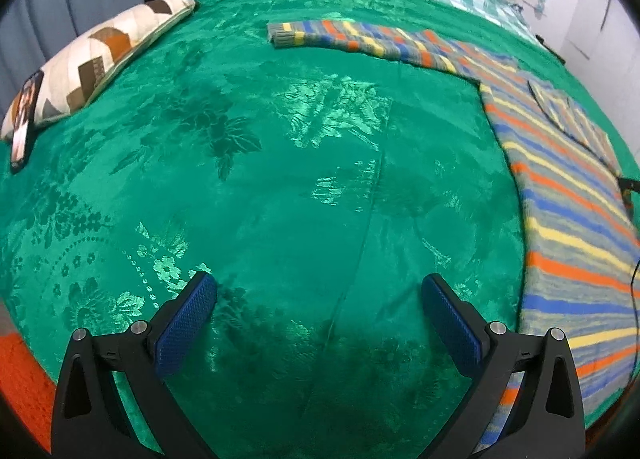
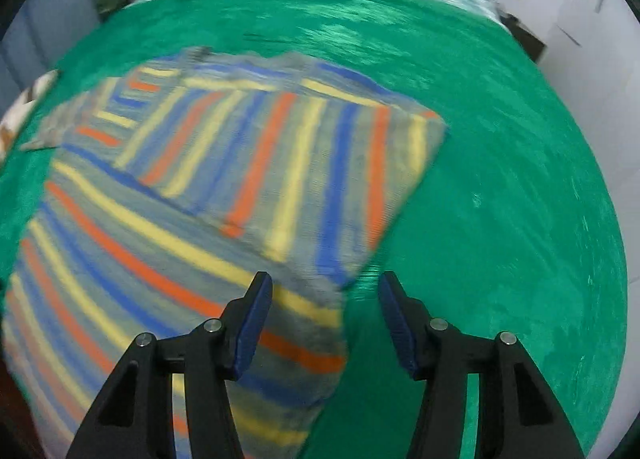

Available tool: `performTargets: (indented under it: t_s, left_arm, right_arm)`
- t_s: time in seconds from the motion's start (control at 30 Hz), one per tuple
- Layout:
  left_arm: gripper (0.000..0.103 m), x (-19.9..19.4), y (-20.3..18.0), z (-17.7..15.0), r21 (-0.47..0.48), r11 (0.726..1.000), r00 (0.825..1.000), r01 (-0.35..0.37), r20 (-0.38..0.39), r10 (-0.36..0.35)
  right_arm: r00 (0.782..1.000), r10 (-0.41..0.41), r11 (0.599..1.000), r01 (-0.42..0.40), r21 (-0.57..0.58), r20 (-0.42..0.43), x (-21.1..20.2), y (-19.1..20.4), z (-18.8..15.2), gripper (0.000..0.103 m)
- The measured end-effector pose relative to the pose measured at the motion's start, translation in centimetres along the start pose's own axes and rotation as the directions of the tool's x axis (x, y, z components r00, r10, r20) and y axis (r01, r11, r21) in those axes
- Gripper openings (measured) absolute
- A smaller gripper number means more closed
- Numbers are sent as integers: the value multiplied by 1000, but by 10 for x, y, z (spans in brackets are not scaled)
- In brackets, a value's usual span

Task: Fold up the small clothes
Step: 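Fold the held sleeve across the sweater body with the right gripper, then release the sleeve on the body and lift the right gripper away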

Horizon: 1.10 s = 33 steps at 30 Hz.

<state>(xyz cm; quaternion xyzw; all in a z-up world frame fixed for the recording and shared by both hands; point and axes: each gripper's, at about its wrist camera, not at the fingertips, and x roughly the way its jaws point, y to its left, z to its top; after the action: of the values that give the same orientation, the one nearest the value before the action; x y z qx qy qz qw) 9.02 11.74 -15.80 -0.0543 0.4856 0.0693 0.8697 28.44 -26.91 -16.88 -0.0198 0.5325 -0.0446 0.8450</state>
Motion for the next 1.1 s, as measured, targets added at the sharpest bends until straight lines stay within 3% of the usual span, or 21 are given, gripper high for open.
performTargets:
  t_s: [0.07, 0.13, 0.37, 0.47, 0.57, 0.7, 0.77, 0.8, 0.83, 0.87, 0.93, 0.97, 1.03, 1.1]
  left_arm:
    - [102, -3, 0, -2, 6, 1000, 1000, 7, 5, -7]
    - [102, -4, 2, -2, 3, 1000, 1000, 11, 5, -11]
    - [102, -1, 4, 0, -9, 1000, 1000, 17, -1, -17]
    - [102, 0, 4, 1, -14, 1000, 1000, 18, 1, -18]
    - [102, 2, 2, 1, -9, 1000, 1000, 6, 0, -6]
    - [102, 1, 1, 0, 3, 1000, 1000, 0, -2, 0]
    - [102, 2, 3, 0, -2, 1000, 1000, 1, -4, -1]
    - [102, 3, 3, 1, -5, 1000, 1000, -1, -6, 1]
    - [102, 4, 3, 2, -5, 1000, 1000, -4, -8, 4]
    - [102, 5, 3, 2, -4, 1000, 1000, -5, -10, 5]
    - [102, 5, 3, 2, -3, 1000, 1000, -5, -9, 5]
    - [102, 5, 2, 2, -2, 1000, 1000, -5, -8, 5]
    - [102, 6, 2, 3, -2, 1000, 1000, -5, -9, 5]
    - [102, 8, 1, 4, -4, 1000, 1000, -5, -9, 5]
  right_arm:
    - [994, -98, 988, 92, 121, 39, -1, -29, -9, 37]
    - [996, -87, 970, 80, 232, 20, 3, -50, -24, 37]
    - [1000, 12, 990, -16, 140, 25, -25, -48, -23, 46]
    - [992, 79, 979, -96, 180, 99, -50, -63, 4, 46]
    - [982, 128, 963, -157, 220, 137, -50, -75, 43, 45]
    - [996, 80, 946, -91, 312, 47, -4, -87, 92, 45]
    - [991, 127, 909, -129, 396, 29, 17, -95, 97, 45]
    - [987, 160, 896, -153, 417, 18, 27, -97, 95, 40]
    - [983, 184, 888, -162, 429, -9, 40, -97, 94, 8]
    - [984, 174, 896, -142, 420, -38, 50, -93, 93, 4]
    - [999, 36, 924, -22, 381, -32, 52, -94, 91, 3]
    - [1000, 0, 911, 5, 412, -12, 51, -104, 87, 3]
    - [999, 45, 887, -34, 460, -14, 58, -112, 81, 3]
    - [1000, 25, 918, -17, 397, -16, 58, -100, 83, 4]
